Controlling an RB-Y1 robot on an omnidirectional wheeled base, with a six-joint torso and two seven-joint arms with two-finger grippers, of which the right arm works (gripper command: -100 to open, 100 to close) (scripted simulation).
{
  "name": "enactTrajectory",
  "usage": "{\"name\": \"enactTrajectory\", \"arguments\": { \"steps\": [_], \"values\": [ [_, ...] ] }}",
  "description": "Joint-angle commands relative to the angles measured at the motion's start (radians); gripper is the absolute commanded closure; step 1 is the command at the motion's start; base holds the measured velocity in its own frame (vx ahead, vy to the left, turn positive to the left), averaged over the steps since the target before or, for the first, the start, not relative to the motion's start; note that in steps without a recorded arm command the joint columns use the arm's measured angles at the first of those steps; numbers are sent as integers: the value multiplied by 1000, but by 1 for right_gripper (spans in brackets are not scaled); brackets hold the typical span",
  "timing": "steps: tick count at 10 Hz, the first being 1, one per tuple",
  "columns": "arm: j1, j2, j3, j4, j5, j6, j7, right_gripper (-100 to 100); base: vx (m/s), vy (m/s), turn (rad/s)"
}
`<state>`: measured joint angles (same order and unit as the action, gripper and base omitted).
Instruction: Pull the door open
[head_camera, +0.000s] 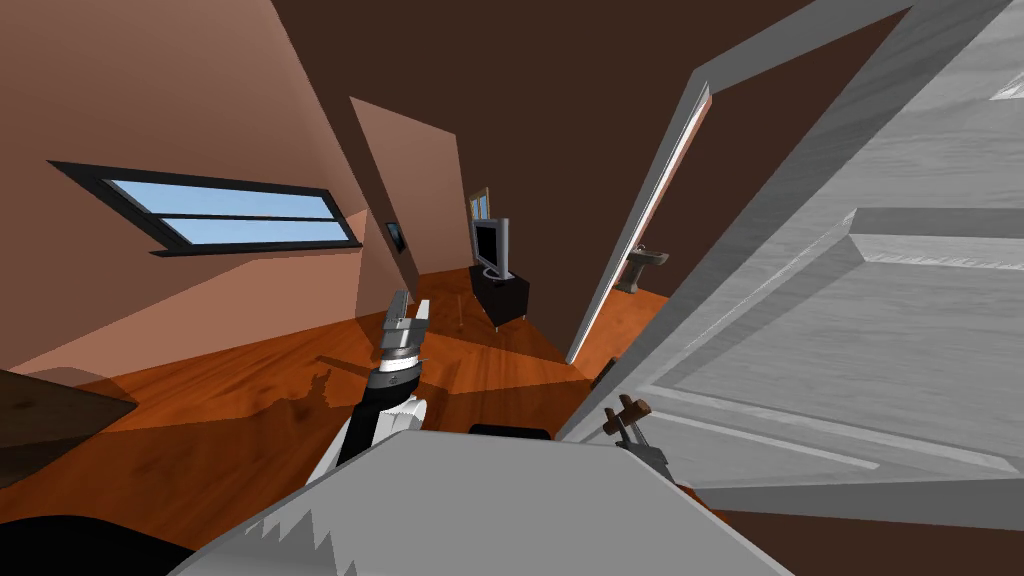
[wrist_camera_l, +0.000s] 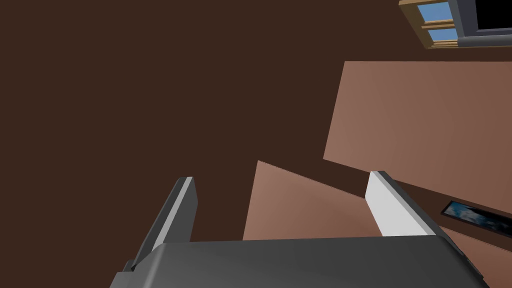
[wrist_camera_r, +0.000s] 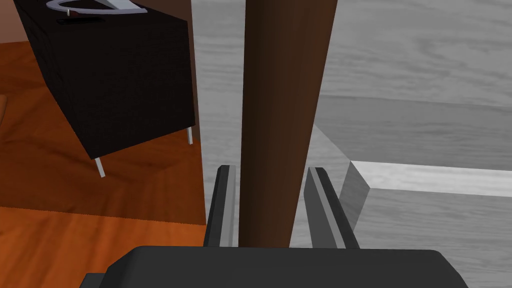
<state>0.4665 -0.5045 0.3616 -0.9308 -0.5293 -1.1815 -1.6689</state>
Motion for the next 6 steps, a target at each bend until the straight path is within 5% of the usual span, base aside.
{"name": "enactTrajectory", "arguments": {
  "steps": [1, 3, 4, 6],
  "values": [
    [12, -7, 17, 37, 13, -43, -20, 100, -84, -12, 43],
    [28, -20, 36, 70, 28, -96, -47, 100, -88, -11, 36],
    [28, -20, 36, 70, 28, -96, -47, 100, -56, -6, 3],
    [41, -31, 51, 97, 40, -139, -68, 100, -48, -4, 31]
  ]
}}
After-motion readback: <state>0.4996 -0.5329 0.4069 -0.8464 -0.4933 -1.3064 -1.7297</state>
